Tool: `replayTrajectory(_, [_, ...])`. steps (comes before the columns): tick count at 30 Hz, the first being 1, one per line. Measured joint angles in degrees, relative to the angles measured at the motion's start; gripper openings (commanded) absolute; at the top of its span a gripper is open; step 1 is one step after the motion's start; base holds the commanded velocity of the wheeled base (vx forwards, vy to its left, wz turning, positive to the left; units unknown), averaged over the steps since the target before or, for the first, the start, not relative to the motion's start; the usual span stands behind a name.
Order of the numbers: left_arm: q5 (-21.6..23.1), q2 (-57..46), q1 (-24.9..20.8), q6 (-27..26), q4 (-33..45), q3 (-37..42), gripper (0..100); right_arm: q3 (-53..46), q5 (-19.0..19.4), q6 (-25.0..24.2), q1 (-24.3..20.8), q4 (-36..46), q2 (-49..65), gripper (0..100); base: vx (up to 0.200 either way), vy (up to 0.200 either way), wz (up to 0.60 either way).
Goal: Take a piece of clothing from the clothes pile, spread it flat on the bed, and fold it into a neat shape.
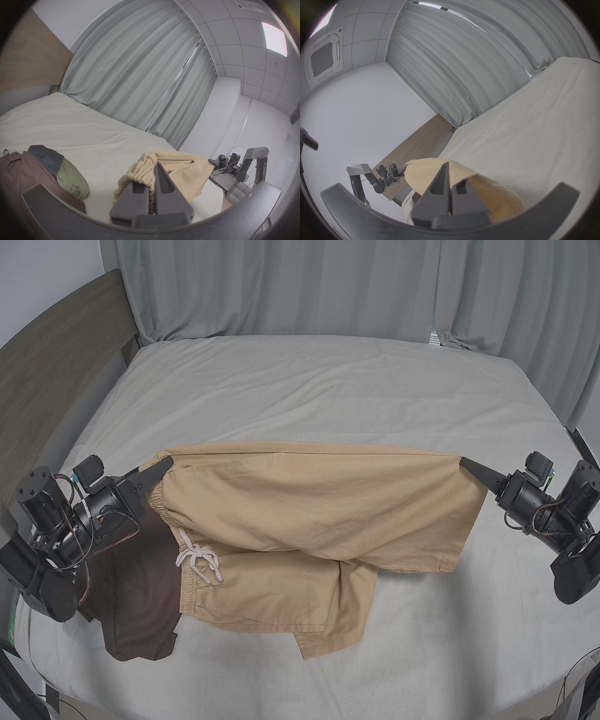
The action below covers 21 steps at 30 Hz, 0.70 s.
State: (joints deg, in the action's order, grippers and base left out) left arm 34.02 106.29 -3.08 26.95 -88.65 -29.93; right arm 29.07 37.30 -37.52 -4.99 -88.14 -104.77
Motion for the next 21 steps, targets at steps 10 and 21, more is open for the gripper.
replayTrajectory(10, [-0.4,1.3,-0.4,-0.1,0.0,-0.9,0,1.4,-0.3,1.4,-0.5,0.0,-2.3,0,0.000,0.000,0.00])
replayTrajectory(21, [-1.7,6.9,-0.5,0.3,0.0,-7.0,0,8.0,-0.4,1.4,-0.1,0.0,-8.5,0,0.000,0.000,0.00])
